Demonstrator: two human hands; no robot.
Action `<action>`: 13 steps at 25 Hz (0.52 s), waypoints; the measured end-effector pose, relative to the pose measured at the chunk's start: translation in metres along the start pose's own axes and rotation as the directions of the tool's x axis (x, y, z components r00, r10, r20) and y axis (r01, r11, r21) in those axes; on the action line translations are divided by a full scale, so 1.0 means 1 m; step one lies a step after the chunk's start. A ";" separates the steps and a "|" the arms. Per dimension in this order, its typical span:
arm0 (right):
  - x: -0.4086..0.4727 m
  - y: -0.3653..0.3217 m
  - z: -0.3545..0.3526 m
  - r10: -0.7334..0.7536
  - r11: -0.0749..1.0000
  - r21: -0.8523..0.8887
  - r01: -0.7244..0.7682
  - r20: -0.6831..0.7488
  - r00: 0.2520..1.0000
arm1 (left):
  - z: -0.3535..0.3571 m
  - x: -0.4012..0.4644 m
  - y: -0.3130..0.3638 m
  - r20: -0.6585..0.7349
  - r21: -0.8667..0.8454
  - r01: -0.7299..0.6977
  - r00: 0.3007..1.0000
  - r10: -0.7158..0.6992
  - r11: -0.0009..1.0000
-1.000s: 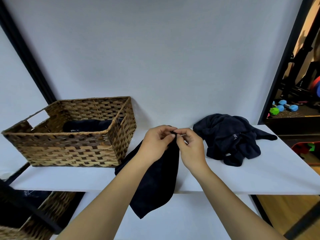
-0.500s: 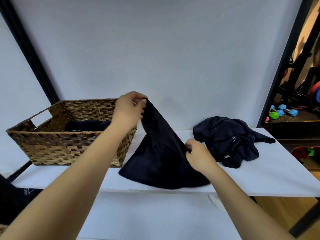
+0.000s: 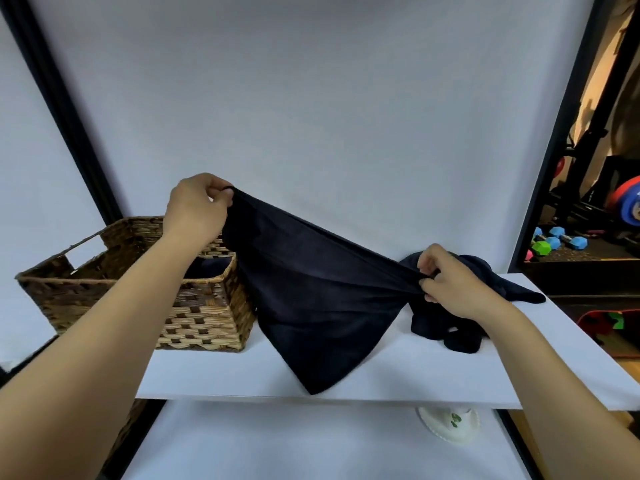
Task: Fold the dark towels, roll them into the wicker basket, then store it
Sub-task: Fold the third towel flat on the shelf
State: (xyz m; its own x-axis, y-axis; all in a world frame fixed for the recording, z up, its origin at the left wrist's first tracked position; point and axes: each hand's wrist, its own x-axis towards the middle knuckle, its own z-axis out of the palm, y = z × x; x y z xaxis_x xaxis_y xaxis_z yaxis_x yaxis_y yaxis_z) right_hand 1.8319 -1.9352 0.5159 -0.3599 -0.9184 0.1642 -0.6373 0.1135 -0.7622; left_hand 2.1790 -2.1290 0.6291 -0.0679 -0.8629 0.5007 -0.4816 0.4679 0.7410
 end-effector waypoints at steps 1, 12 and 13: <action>-0.003 -0.004 -0.003 -0.059 0.997 0.055 0.059 -0.001 0.998 | -0.001 0.002 -0.003 0.002 -0.030 0.031 1.000 -0.031 0.999; -0.024 -0.040 -0.017 -0.257 0.930 -0.264 0.255 0.027 0.966 | -0.004 0.012 -0.002 0.035 -0.138 0.141 0.990 -0.137 0.980; -0.025 -0.039 -0.020 -0.245 0.889 -0.388 0.243 0.044 0.968 | -0.004 0.012 0.001 0.041 -0.144 0.132 0.991 -0.128 0.981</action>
State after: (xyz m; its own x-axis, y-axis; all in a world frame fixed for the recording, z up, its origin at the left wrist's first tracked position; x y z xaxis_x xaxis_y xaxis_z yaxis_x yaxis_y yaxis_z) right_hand 1.8519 -1.9095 0.5539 -0.1623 -0.9339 0.3186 -0.9184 0.0249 -0.3949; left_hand 2.1813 -2.1379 0.6380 -0.0414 -0.9226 0.3835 -0.3556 0.3723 0.8573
